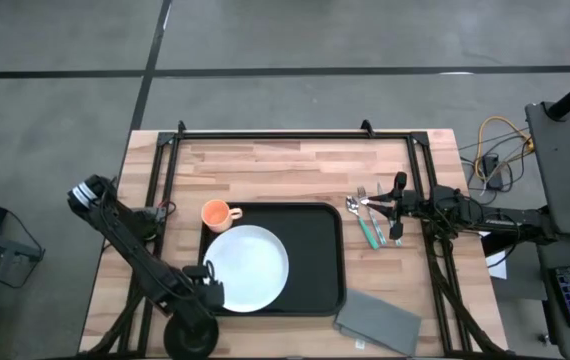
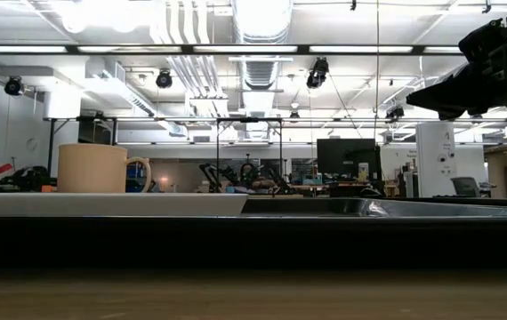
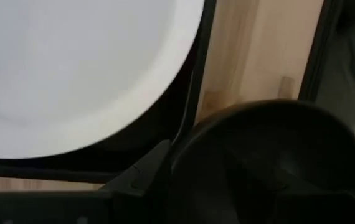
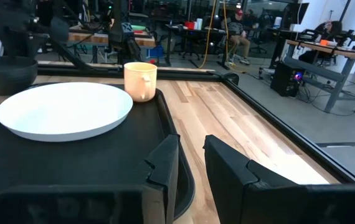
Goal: Set up tray
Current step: Put the black bowl on top of the white plate on the black tray
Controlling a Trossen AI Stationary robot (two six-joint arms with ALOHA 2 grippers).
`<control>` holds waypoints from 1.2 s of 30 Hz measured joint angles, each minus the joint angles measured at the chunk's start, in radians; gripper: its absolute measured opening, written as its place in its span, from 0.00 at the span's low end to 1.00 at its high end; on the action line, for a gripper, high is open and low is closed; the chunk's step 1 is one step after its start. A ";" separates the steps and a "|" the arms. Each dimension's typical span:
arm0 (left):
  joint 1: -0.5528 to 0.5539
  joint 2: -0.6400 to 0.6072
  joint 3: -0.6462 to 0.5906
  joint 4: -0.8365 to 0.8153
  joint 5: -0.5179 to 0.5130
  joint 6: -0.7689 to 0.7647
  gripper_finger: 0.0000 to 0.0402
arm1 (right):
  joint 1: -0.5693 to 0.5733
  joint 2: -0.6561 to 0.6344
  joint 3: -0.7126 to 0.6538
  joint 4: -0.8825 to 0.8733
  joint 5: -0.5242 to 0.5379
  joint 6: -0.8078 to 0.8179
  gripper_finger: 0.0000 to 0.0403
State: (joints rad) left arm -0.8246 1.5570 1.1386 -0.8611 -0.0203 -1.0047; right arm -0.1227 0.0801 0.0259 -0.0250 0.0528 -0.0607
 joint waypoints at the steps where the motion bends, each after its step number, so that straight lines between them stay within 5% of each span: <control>1: 0.000 0.006 0.000 -0.003 0.006 0.000 0.31 | 0.000 0.000 0.000 0.000 0.000 0.000 0.17; 31: 0.000 0.093 -0.052 -0.013 0.042 -0.023 0.31 | 0.000 0.000 0.000 0.000 0.000 0.000 0.17; 36: 0.000 0.093 -0.052 0.003 0.057 -0.019 0.20 | 0.000 0.000 0.000 0.000 0.000 0.000 0.17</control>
State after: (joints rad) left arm -0.8246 1.6497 1.0863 -0.8579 0.0366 -1.0234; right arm -0.1230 0.0803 0.0257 -0.0246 0.0530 -0.0606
